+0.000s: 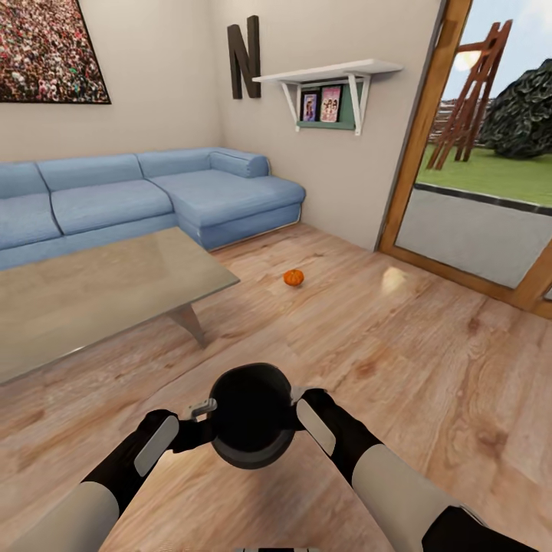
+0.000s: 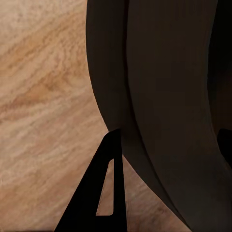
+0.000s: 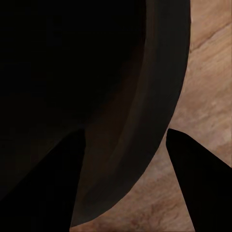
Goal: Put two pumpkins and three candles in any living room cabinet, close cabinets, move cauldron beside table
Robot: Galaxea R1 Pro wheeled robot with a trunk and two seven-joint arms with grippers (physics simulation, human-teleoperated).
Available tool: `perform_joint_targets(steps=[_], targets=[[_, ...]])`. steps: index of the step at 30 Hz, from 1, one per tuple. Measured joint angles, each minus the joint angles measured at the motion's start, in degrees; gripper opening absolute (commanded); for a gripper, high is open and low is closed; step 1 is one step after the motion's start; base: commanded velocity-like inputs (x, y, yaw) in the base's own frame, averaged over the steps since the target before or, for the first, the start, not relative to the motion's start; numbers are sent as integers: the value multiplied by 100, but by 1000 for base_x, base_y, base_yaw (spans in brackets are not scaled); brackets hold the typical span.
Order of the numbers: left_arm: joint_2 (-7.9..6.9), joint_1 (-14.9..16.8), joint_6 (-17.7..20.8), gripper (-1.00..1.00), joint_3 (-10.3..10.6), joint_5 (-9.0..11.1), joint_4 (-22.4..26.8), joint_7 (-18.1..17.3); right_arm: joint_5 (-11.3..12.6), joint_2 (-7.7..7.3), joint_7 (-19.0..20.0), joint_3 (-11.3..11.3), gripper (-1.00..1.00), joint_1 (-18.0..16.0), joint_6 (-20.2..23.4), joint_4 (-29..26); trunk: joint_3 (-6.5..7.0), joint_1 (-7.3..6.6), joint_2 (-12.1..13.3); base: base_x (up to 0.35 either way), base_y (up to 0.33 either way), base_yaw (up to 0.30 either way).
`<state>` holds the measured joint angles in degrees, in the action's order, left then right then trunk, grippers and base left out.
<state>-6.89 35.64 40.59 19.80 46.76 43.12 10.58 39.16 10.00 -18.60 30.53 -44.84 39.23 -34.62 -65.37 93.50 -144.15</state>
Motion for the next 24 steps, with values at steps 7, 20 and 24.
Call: perform_joint_targets(steps=[7,20,24], targets=[[0,0,0,-100,0,0,0,0,1,0,-1,0,-100,0,0,0,0,0,0,0,0,285],[0,0,1,-100,-2,4,0,1,4,0,-5,1,-100,0,1,-3,89,-10,5,0,0,285],[0,0,1,-100,0,3,0,2,-2,0,1,-1,-100,0,1,0,89,-10,5,0,0,285]])
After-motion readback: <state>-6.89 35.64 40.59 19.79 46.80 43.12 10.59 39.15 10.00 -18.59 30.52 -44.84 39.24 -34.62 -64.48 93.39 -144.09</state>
